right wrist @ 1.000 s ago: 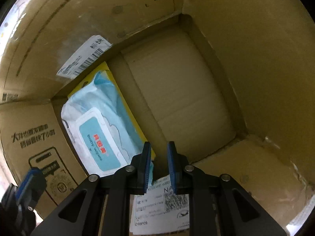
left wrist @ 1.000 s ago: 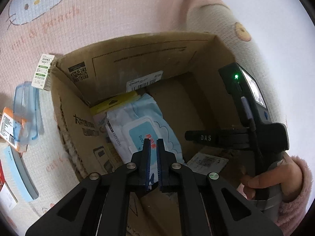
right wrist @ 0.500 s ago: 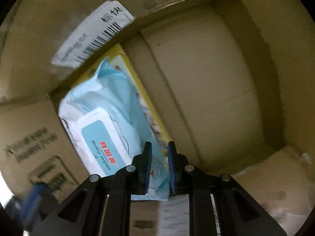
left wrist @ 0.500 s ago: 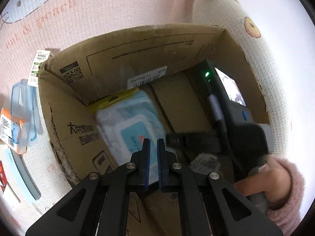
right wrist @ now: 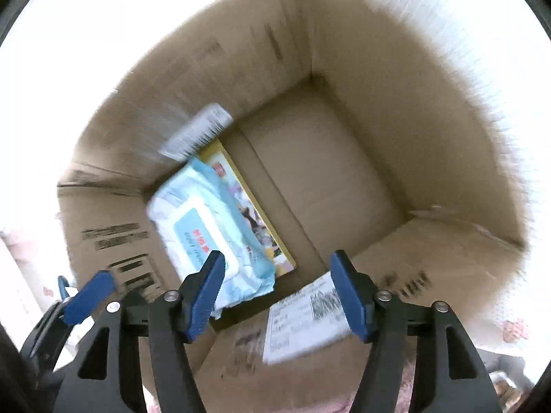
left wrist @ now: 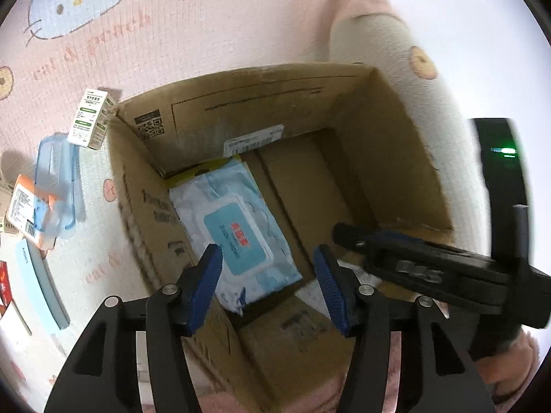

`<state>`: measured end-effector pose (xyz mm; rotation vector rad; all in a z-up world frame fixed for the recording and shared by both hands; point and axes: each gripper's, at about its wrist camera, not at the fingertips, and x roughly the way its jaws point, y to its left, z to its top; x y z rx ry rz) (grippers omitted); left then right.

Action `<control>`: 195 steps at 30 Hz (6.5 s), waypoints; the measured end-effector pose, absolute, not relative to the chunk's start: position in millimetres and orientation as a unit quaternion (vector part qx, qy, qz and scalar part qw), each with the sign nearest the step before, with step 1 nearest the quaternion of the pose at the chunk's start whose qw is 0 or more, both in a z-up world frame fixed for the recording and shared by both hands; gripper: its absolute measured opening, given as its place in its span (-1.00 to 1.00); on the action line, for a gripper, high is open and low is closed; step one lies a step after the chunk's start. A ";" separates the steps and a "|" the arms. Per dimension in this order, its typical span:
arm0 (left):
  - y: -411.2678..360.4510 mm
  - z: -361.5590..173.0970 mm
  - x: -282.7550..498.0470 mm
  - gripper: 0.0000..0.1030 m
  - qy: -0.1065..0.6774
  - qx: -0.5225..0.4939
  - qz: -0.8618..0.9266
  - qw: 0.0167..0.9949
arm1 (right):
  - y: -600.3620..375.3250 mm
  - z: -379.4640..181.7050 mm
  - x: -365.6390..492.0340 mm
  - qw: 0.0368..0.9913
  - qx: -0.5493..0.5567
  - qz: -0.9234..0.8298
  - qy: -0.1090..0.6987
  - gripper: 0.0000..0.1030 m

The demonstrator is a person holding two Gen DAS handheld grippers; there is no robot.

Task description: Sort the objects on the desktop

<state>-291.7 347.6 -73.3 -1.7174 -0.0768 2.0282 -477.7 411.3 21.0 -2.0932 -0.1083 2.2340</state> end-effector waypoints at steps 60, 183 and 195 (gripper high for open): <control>-25.3 -209.7 -359.7 -0.51 -0.260 -0.495 0.827 0.062 | 108.5 -183.0 -379.5 -0.259 -0.599 0.758 0.026 -0.96; 79.9 -183.3 -183.6 -1.00 -0.137 -0.510 0.812 0.248 | 210.2 -215.7 -303.0 -0.257 -0.683 0.669 0.140 -0.79; 6.7 -190.7 -175.4 -0.62 -0.211 -0.500 0.835 0.086 | 189.0 -187.4 -292.7 -0.262 -0.649 0.712 0.054 -0.07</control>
